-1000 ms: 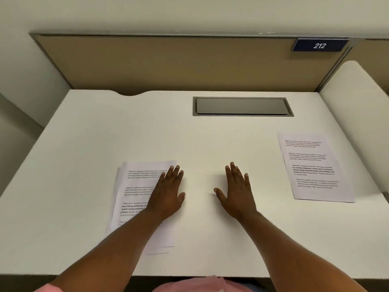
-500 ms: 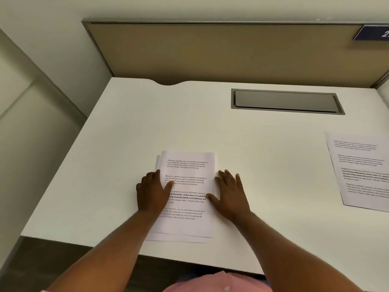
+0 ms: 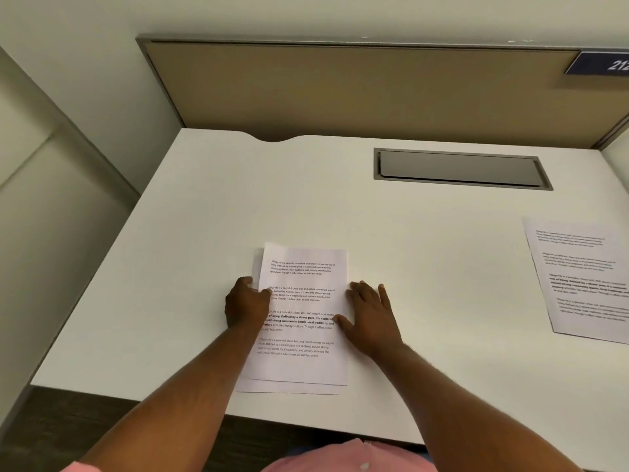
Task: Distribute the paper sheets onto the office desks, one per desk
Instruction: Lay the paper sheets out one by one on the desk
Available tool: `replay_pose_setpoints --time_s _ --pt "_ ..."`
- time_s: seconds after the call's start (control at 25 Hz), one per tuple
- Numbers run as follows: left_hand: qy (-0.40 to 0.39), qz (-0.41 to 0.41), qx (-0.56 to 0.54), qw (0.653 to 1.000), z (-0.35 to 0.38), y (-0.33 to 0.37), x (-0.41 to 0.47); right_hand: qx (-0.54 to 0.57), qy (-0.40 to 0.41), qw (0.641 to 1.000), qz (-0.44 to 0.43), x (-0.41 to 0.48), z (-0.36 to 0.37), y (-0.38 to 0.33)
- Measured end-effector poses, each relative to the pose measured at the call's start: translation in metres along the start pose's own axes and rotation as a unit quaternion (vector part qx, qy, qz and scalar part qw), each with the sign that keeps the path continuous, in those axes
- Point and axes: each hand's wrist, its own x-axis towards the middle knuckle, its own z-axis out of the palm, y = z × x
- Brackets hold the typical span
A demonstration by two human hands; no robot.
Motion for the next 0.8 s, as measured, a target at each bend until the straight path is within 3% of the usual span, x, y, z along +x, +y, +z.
replay_pose_setpoints --time_s 0.2,0.4,0.6,0.8 --pt "-0.033 -0.009 -0.121 0.992 -0.003 -0.002 0.006 0.095 0.035 0.993 0.059 0.003 -0.004 0.0" --pt "-0.134 -0.033 -0.275 0.951 -0.005 0.011 0.009 0.307 0.098 0.922 0.213 0.012 -0.026 0.005" --pt "-0.164 -0.009 -0.315 0.935 0.005 0.052 -0.004 0.426 0.127 0.845 0.298 0.017 -0.047 0.035" --pt "-0.187 -0.002 -0.31 0.932 0.039 0.094 -0.018 0.445 0.166 0.825 0.305 0.008 -0.071 0.08"
